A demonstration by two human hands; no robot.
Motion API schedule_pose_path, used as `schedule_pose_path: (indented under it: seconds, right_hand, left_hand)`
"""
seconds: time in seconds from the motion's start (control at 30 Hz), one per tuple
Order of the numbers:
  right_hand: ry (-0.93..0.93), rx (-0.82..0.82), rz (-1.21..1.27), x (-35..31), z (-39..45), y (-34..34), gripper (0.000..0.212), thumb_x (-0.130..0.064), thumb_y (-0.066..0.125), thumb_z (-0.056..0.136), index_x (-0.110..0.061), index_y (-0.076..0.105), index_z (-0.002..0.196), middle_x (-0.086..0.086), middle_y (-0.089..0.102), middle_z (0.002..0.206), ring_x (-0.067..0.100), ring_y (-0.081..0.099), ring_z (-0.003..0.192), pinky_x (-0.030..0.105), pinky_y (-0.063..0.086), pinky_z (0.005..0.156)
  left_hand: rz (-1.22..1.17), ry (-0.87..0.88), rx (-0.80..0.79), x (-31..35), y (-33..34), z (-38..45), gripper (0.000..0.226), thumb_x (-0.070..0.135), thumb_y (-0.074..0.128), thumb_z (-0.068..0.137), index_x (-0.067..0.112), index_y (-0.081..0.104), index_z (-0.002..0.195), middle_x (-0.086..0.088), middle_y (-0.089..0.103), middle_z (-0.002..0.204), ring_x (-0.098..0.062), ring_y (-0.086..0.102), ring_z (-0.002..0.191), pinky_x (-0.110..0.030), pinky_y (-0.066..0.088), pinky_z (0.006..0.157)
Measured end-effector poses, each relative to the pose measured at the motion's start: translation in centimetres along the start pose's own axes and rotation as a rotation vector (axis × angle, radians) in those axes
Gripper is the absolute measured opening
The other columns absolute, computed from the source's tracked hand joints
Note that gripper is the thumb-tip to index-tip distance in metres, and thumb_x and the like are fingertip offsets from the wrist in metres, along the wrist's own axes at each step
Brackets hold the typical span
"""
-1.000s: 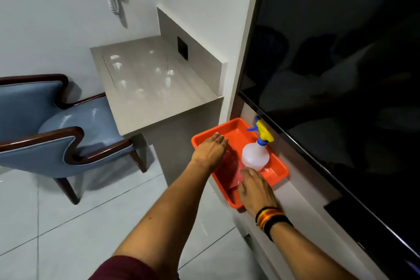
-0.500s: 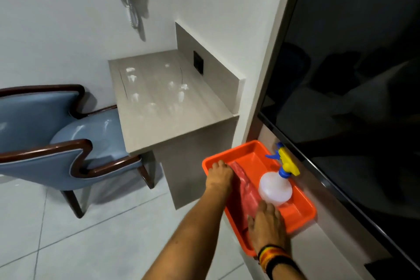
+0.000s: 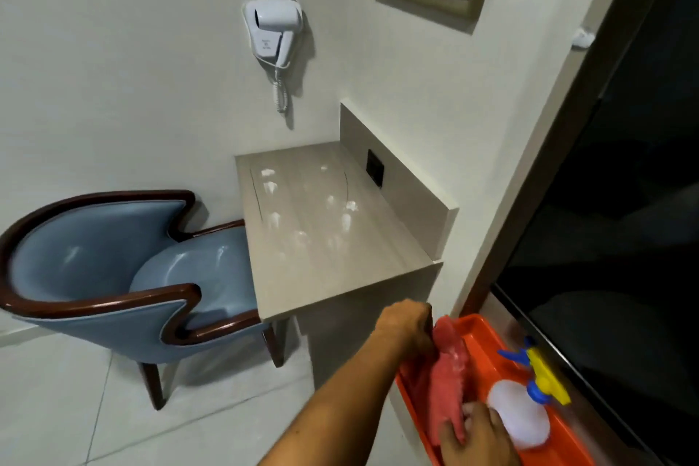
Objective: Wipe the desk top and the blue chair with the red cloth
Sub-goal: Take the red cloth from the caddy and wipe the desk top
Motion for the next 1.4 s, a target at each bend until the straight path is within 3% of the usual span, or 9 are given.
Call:
schedule_pose_path:
  seconds: [0.07, 0.17, 0.4, 0.6, 0.73, 0.83, 0.97, 1.13, 1.4]
  right_hand:
    - [0.014, 0.027, -0.002, -4.9, 1.7, -1.2, 0.025, -0.031, 0.081, 0.061, -0.022, 0.063, 0.077, 0.006, 0.065, 0.082, 0.035, 0.067, 0.072, 0.041, 0.053, 0.061]
    - [-0.077, 0.009, -0.004, -11.9, 4.7, -1.2, 0.021, -0.030, 0.079, 0.076, -0.025, 0.064, 0.089, 0.004, 0.065, 0.100, 0.031, 0.066, 0.093, 0.039, 0.052, 0.079]
    - [-0.275, 0.049, -0.028, -22.0, 10.7, 2.3, 0.020, -0.038, 0.068, 0.087, -0.022, 0.064, 0.099, 0.000, 0.062, 0.101, 0.021, 0.063, 0.091, 0.040, 0.058, 0.084]
    - [-0.259, -0.025, -0.102, -24.0, 15.3, 6.7, 0.021, -0.041, 0.070, 0.083, -0.025, 0.063, 0.095, -0.003, 0.060, 0.096, 0.021, 0.063, 0.091, 0.038, 0.056, 0.085]
    - [-0.176, -0.167, -0.273, -23.6, 18.6, 12.1, 0.034, -0.053, 0.066, 0.086, -0.026, 0.061, 0.106, -0.001, 0.058, 0.112, 0.021, 0.059, 0.112, 0.035, 0.051, 0.099]
    - [-0.267, -0.086, -0.266, -23.7, 21.2, 16.7, 0.058, -0.060, 0.053, 0.089, -0.019, 0.058, 0.131, 0.009, 0.055, 0.139, 0.028, 0.054, 0.128, 0.041, 0.048, 0.107]
    - [-0.491, -0.260, -0.321, -24.3, 25.1, 24.2, 0.070, -0.059, 0.016, 0.101, -0.023, 0.013, 0.162, 0.007, 0.007, 0.170, 0.027, 0.010, 0.157, 0.050, 0.011, 0.128]
    - [-0.543, -0.285, -0.371, -26.1, 30.0, 28.6, 0.069, -0.056, 0.010, 0.102, -0.022, 0.005, 0.162, 0.005, 0.002, 0.171, 0.027, -0.004, 0.158, 0.056, 0.007, 0.127]
    - [-0.511, -0.182, -0.355, -35.1, 49.2, 35.2, 0.072, -0.051, 0.030, 0.096, -0.012, 0.032, 0.156, 0.017, 0.026, 0.166, 0.038, 0.017, 0.155, 0.059, 0.011, 0.126]
  left_hand:
    - [-0.013, 0.001, 0.043, -1.8, -5.1, 0.6, 0.048, 0.036, 0.087, 0.074, 0.015, 0.070, 0.115, -0.014, 0.072, 0.118, -0.036, 0.070, 0.108, -0.042, 0.058, 0.086]
    - [-0.091, -0.030, 0.165, -5.7, -11.6, 1.3, 0.047, 0.031, 0.081, 0.078, 0.018, 0.065, 0.120, -0.012, 0.071, 0.118, -0.033, 0.070, 0.105, -0.042, 0.061, 0.088]
    - [-0.256, -0.106, 0.338, -15.8, -18.4, 3.4, 0.030, 0.027, 0.078, 0.083, 0.016, 0.076, 0.110, -0.005, 0.077, 0.105, -0.025, 0.073, 0.096, -0.039, 0.063, 0.087]
    - [-0.356, -0.101, 0.324, -20.7, -17.2, 8.9, 0.025, 0.026, 0.071, 0.087, 0.017, 0.076, 0.110, -0.006, 0.077, 0.105, -0.025, 0.071, 0.096, -0.041, 0.061, 0.090]
    - [-0.354, -0.095, 0.269, -23.3, -14.6, 14.5, 0.046, 0.029, 0.066, 0.096, 0.020, 0.064, 0.141, -0.003, 0.069, 0.137, -0.023, 0.066, 0.123, -0.038, 0.053, 0.108]
    - [-0.190, -0.096, 0.268, -26.2, -13.2, 17.8, 0.049, 0.029, 0.054, 0.103, 0.021, 0.053, 0.151, -0.004, 0.054, 0.154, -0.026, 0.055, 0.137, -0.039, 0.045, 0.117]
    - [0.007, -0.116, 0.303, -31.8, -12.0, 21.4, 0.059, 0.031, 0.037, 0.110, 0.019, 0.026, 0.166, -0.006, 0.024, 0.173, -0.025, 0.024, 0.160, -0.035, 0.012, 0.131]
    - [-0.029, -0.126, 0.338, -36.7, -10.3, 25.6, 0.070, 0.049, 0.008, 0.106, 0.019, 0.009, 0.169, -0.002, 0.003, 0.176, -0.020, 0.000, 0.164, -0.035, -0.004, 0.132]
    - [-0.096, -0.121, 0.456, -40.3, -7.7, 29.0, 0.060, 0.040, 0.024, 0.111, 0.017, 0.024, 0.166, 0.000, 0.016, 0.175, -0.012, 0.008, 0.163, -0.034, 0.007, 0.134]
Point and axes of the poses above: each hand's wrist, its own z-axis towards the middle knuckle, its own y-axis out of the palm, x = y × z, the point moved 2 cm from there along z, towards the middle knuckle
